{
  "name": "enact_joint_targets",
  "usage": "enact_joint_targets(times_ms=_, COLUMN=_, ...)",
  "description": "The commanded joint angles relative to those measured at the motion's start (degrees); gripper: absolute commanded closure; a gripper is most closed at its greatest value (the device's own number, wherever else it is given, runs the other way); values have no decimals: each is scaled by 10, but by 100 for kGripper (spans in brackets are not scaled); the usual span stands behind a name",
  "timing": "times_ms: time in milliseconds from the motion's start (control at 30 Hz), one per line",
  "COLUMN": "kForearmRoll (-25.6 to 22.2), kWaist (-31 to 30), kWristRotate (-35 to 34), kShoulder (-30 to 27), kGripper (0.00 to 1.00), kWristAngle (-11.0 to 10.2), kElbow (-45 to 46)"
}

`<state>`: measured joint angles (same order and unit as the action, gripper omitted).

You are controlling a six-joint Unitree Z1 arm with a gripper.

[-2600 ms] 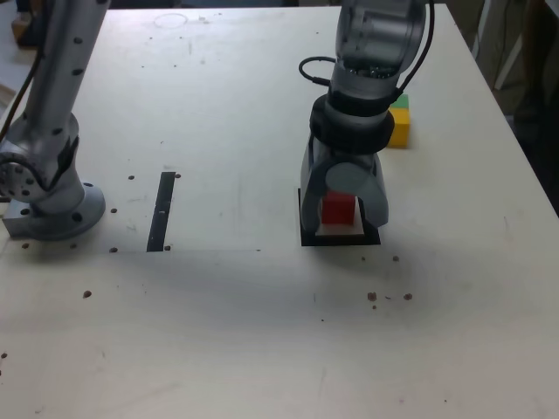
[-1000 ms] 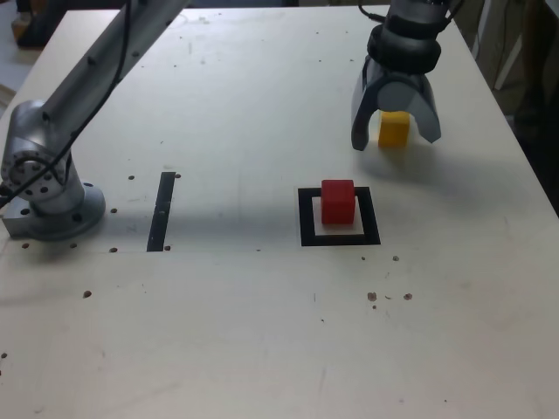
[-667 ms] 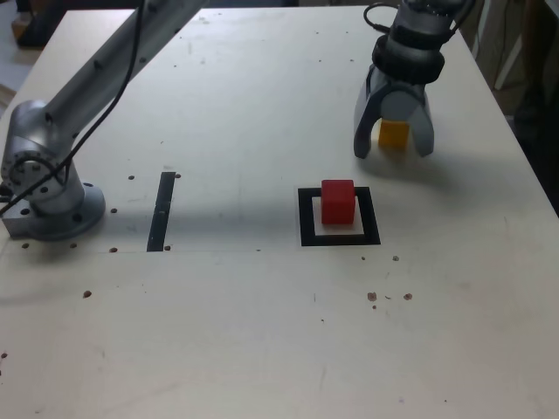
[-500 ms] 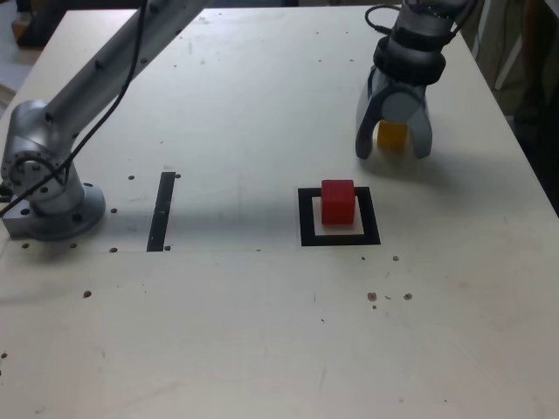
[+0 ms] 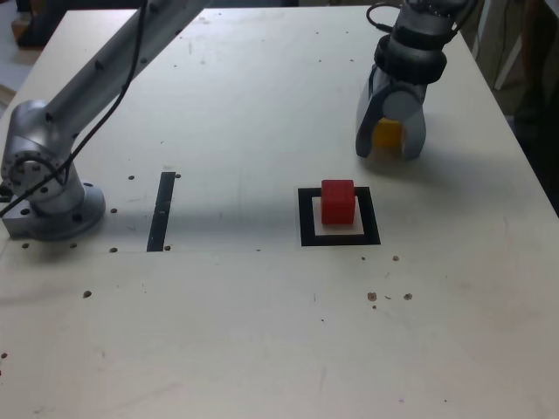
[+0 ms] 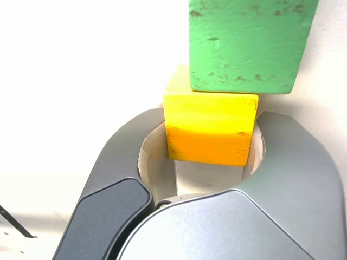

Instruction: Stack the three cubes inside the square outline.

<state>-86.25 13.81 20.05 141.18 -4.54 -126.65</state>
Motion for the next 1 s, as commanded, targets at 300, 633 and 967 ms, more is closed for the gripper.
enact_joint_targets(times_ms=300, kForearmRoll=-2, kWaist=-18, kWristRotate=-1, kShoulder=-50, kGripper=69, kWristAngle=-5, kElbow=32)
enact_joint_targets(times_ms=633, kForearmRoll=14, kWaist=-96, kWristRotate=-66, kShoulder=-172, kGripper=69, kWristAngle=7, kElbow=171)
enact_joint_targets(times_ms=967, kForearmRoll=41, kWaist=-190, kWristRotate=-146, kShoulder=-236, kGripper=69, kWristAngle=33, kElbow=249)
